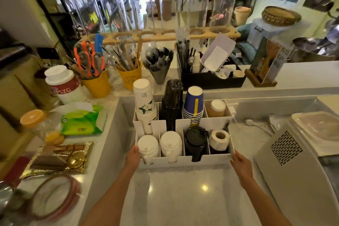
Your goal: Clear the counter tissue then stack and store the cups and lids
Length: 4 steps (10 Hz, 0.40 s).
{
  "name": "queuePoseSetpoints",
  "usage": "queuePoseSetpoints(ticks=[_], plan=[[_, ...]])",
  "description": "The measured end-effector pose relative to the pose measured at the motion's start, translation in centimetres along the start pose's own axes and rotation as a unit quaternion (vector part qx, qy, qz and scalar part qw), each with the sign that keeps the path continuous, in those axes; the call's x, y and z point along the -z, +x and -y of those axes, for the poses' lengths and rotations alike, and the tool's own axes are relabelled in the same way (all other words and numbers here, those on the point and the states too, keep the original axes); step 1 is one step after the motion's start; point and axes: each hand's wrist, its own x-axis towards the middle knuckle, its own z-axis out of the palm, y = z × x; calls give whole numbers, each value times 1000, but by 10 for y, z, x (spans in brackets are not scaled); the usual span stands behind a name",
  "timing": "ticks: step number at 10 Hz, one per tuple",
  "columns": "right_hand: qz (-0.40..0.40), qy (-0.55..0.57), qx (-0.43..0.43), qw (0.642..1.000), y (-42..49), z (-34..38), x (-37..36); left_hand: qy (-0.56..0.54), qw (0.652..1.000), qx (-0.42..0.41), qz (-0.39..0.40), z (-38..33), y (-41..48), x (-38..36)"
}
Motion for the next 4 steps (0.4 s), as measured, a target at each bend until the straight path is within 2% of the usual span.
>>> queuePoseSetpoints(ticks=[1,2,3,4], plan=[[54,-34,1,998,2,13,13,32,999,8,20,-11,-6,5],[111,-143,31,983,-2,19,26,52,998,-34,26,-14,-28,2],[83,-225,75,968,-14,13,40,137,988,-74,-7,2,-51,5],[34,-286,112,951,-36,-22,50,268,960,-54,-53,35,-82,2]])
